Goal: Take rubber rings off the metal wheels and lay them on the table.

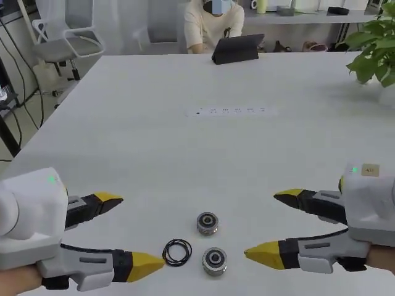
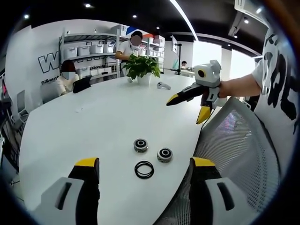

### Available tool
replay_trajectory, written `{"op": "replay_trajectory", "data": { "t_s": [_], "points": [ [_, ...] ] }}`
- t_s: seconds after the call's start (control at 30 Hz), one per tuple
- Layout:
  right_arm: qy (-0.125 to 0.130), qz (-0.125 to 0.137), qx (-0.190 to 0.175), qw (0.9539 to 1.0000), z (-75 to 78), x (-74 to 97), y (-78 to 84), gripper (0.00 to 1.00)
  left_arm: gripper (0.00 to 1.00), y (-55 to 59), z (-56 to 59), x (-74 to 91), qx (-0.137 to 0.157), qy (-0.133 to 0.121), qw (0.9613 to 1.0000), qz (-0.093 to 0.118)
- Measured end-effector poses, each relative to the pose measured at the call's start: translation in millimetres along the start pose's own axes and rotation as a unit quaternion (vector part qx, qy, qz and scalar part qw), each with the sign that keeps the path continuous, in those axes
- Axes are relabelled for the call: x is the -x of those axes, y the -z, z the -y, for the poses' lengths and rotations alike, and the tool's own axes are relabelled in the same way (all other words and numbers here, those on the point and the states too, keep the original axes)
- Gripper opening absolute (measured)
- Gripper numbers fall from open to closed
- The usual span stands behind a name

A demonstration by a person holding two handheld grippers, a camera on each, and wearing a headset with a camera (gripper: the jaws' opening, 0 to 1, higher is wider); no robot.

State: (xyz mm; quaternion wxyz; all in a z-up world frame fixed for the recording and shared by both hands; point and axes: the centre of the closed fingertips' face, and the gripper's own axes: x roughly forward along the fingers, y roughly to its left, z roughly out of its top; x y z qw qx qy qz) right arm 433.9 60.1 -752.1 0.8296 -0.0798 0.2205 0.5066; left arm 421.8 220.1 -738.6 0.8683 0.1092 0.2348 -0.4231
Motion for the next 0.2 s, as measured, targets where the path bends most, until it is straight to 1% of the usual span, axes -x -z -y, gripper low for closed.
{"op": "replay_trajectory", "data": {
  "t_s": [0.2],
  "points": [
    [0.01,-0.008,0.014,0.9998,-0.4,6.7,5.7,0.81,0.77,3.5,3.2,-0.8,-0.004,0.003,1.0,-0.003]
  ]
}}
